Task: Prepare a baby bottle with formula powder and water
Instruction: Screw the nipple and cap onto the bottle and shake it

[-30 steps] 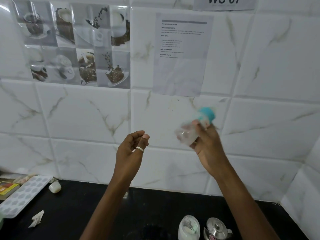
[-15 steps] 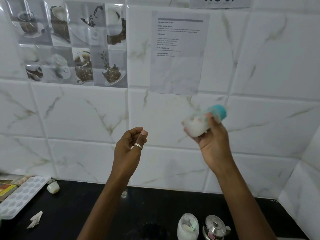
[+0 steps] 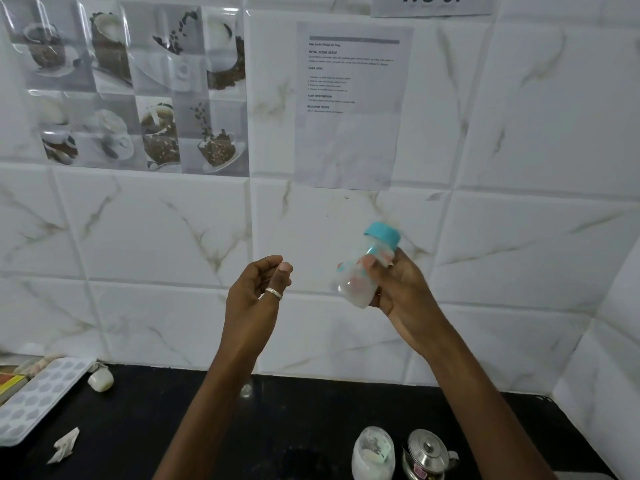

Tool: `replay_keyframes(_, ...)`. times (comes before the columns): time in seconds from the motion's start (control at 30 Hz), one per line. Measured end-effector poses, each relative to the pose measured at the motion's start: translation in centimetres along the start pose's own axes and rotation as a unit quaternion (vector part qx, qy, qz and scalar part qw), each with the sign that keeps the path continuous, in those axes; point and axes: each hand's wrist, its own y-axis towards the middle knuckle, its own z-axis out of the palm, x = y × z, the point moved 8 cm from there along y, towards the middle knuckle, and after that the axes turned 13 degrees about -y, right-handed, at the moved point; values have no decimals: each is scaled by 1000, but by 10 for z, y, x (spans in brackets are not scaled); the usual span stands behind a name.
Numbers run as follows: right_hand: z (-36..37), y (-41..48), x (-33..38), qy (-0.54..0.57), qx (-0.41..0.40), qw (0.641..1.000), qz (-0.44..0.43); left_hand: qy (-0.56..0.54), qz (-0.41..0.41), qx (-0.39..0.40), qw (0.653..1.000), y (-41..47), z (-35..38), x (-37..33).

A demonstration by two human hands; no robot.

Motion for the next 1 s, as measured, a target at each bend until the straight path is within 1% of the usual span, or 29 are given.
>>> replay_keyframes(0.03,2,-1,0,-12,12,1000,-2,1,-1,1,1000,0,1,0)
replay_keyframes(0.07,-3,0,3,15,-5,1000,-16,2,-2,2,1000,-1,2,0)
replay_keyframes(0.13,-18,4,10,137,-64,988,-44,2,-2,3,1000,-2,0,0)
replay_keyframes(0.17,-26,6,14,178,-94,978,-56,3,-3,4,1000,-2,0,1)
replay_keyframes(0.2,-28,8,15,179,-105,976,-62,5,-4,3,1000,-2,-1,1)
replay_keyframes(0.23,-23,8,13,150,-99,982,-55,6,-6,3,1000,-2,-2,2)
replay_keyframes(0.27,-16,7,10,92,-80,992,-41,7,-7,3,1000,-2,-1,3)
replay_keyframes(0.33,2,5,4,-13,-10,1000,-11,5,-10,2,1000,-2,0,4)
replay_keyframes(0.37,5,4,6,-18,0,1000,-18,5,-11,3,1000,-2,2,5)
replay_keyframes(0.4,1,5,10,17,-13,999,-33,5,-11,4,1000,-3,3,4)
replay_keyframes(0.43,-6,8,15,79,-38,995,-49,6,-11,6,1000,-3,3,4)
replay_keyframes(0.47,-15,10,19,139,-65,986,-63,7,-9,7,1000,-4,2,4)
replay_keyframes(0.5,-21,12,23,174,-81,979,-74,7,-9,7,1000,-3,1,4)
replay_keyframes(0.53,-21,12,23,168,-80,980,-76,7,-8,6,1000,-3,0,3)
replay_keyframes(0.57,-14,11,21,130,-64,988,-62,6,-8,4,1000,-3,-1,3)
replay_keyframes(0.63,6,6,10,9,8,1000,-16,5,-6,1,1000,-2,0,1)
replay_keyframes(0.67,11,4,7,-19,28,999,-12,5,-5,0,1000,-2,1,0)
replay_keyframes(0.7,9,5,9,-2,23,999,-24,5,-5,1,1000,-2,2,-1)
replay_keyframes(0.73,1,6,14,51,-4,998,-37,6,-4,3,1000,-3,3,-2)
replay_keyframes(0.8,-20,13,19,166,-71,982,-50,7,-4,5,1000,-4,2,-2)
replay_keyframes(0.83,-26,15,19,177,-93,978,-53,9,-5,6,1000,-5,2,-2)
replay_keyframes(0.87,-24,14,17,157,-94,982,-48,12,-6,6,1000,-5,2,-1)
replay_keyframes(0.9,-17,12,13,109,-77,990,-35,12,-7,6,1000,-4,2,-1)
replay_keyframes(0.97,3,5,2,-12,2,1000,7,10,-9,6,1000,-4,3,-1)
replay_keyframes(1.0,8,2,2,-33,25,999,5,11,-8,6,1000,-4,4,-2)
